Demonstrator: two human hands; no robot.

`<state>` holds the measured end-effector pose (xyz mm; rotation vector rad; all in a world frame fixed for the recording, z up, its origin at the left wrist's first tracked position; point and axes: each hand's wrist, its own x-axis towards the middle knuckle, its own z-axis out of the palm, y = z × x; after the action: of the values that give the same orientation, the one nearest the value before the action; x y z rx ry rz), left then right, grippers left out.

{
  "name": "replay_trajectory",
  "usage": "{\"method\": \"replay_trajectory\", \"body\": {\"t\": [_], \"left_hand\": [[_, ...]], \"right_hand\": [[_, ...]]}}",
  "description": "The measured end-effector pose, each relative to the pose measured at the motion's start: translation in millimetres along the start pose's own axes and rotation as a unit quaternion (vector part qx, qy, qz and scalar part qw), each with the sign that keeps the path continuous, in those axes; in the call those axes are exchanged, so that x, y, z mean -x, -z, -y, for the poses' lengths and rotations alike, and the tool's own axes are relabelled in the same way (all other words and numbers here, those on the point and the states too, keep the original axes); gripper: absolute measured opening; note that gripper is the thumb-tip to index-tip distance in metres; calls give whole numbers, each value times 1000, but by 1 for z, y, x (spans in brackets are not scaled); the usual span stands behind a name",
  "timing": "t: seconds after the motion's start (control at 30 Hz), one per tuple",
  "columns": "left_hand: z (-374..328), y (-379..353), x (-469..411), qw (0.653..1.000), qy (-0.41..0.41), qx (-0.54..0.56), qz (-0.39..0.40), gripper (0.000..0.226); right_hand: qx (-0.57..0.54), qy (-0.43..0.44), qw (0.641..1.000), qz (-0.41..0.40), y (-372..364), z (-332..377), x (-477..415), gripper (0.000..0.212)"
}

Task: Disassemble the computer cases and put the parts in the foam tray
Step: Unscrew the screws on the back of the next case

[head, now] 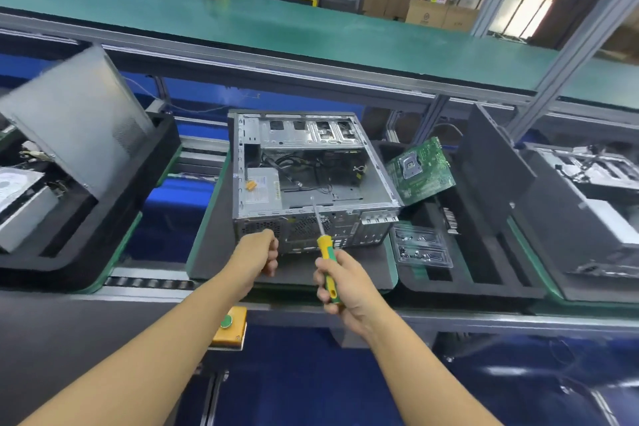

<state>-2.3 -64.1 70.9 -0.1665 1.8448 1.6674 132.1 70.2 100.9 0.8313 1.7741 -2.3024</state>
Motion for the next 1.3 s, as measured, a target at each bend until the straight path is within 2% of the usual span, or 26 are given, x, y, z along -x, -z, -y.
{"method": "replay_trajectory", "body": {"t": [0.13,0.2,0.33,0.43,0.57,0.73,0.93,1.03,1.1,1.17,1.3], "left_hand": [[2,-66,8,968,-18,-133,213,33],[-6,-109,4,945,-43,-181,269,31],[-18,-203,-17,935,-120,-253,217,9],[-19,-269,-38,920,-158,-311,175,9],[-10,-331,-65,885,-195,-407,112,19],[4,-376,-93,852,-160,-485,112,21],[9,-392,-106,822,-153,-536,113,40],[-8,-386,-104,843,-174,-496,116,30],[-29,-379,-96,853,-206,-457,145,22],[-55,-370,-87,844,-257,-446,152,18],[-104,-339,-75,830,-327,-443,92,18]], "right_hand": [[-38,42,996,-72,59,29,-8,12],[-44,56,991,-110,95,40,-8,12],[-7,64,979,-192,174,56,-8,10],[45,68,968,-236,232,68,-10,8],[112,68,963,-235,300,80,-16,7],[126,45,967,-219,355,91,-27,7],[133,24,971,-196,374,95,-47,18],[112,25,978,-174,369,97,-63,8],[87,28,984,-154,357,101,-76,8],[64,36,988,-139,339,106,-90,12],[-17,48,992,-112,296,123,-116,11]]}}
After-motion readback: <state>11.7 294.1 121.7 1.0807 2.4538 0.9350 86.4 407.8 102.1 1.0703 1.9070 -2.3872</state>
